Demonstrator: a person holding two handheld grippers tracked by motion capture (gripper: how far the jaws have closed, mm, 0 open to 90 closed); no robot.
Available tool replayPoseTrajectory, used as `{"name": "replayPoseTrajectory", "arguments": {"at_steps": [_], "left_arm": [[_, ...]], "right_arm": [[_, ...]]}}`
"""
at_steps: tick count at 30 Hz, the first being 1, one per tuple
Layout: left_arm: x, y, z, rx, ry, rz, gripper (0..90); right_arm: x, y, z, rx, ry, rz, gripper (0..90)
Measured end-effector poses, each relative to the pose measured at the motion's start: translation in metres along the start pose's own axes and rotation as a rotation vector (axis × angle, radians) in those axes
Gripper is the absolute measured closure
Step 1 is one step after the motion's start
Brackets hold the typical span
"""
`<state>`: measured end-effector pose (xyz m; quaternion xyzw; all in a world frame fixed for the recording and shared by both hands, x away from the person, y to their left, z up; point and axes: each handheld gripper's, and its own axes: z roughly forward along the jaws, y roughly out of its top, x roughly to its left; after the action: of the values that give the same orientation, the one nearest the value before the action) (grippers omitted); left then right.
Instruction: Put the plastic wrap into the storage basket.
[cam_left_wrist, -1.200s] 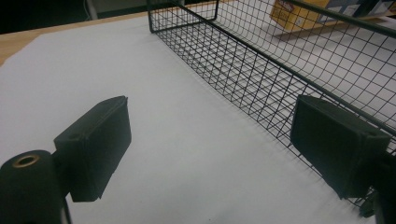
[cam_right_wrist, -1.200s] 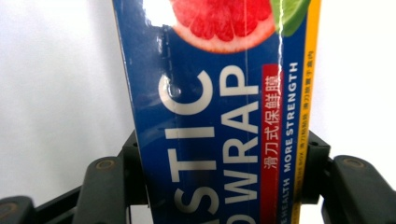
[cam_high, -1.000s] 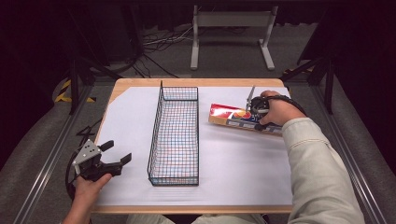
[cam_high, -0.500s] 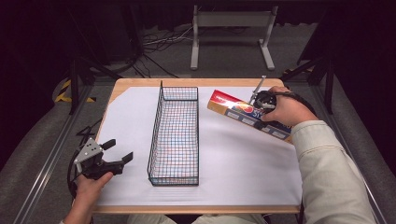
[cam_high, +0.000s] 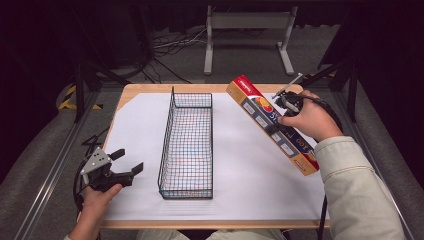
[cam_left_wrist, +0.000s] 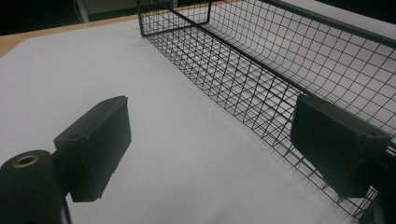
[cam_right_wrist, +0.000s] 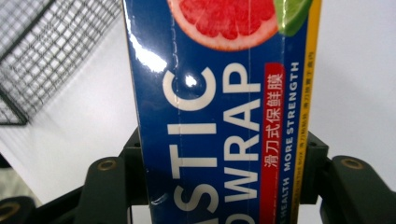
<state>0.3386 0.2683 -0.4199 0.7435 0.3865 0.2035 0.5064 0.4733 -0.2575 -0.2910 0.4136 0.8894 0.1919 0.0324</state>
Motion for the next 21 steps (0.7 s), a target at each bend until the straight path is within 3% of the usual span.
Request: {"name": "replayPoseTrajectory", "arguments": {"at_steps": [3,4,5,7,8,9,10,15,16,18,21], "left_arm": [[0.0,0.0,0.0,0.001,0.0,0.0,13.3],[0.0,0.0,0.0,0.001,0.0,0.0,13.2],[0.0,0.0,0.0,0.001,0.001,0.0,13.3],[0.0,0.0,0.0,0.0,0.002,-0.001,13.3],[0.0,0.0,0.0,-0.001,0.002,-0.001,13.3],[0.0,0.0,0.0,-0.002,0.002,-0.001,13.3],[0.0,0.0,0.0,-0.002,0.002,-0.001,13.3],[0.0,0.001,0.002,-0.008,-0.007,0.0,13.3],[0.0,0.002,0.002,-0.008,-0.01,0.002,13.3],[0.001,0.002,0.003,-0.012,-0.016,-0.005,13.3],[0.001,0.003,0.004,-0.02,-0.021,-0.004,13.3]], "right_arm": [[0.009,0.001,-0.002,-0.052,-0.019,0.073,41.7],[0.009,0.001,-0.002,-0.052,-0.019,0.073,41.7],[0.014,0.001,-0.003,-0.093,-0.015,0.11,41.8],[0.016,0.001,-0.003,-0.11,-0.015,0.129,41.8],[0.018,0.001,-0.003,-0.126,-0.014,0.159,41.8],[0.023,0.001,-0.004,-0.155,-0.015,0.229,42.0],[0.023,0.001,-0.004,-0.155,-0.015,0.229,42.0],[0.038,0.006,-0.003,-0.247,-0.061,0.365,42.4],[0.038,0.006,-0.003,-0.247,-0.061,0.365,42.4],[0.044,0.007,-0.001,-0.293,-0.049,0.43,42.6],[0.047,0.008,0.0,-0.304,-0.051,0.455,42.7]]}}
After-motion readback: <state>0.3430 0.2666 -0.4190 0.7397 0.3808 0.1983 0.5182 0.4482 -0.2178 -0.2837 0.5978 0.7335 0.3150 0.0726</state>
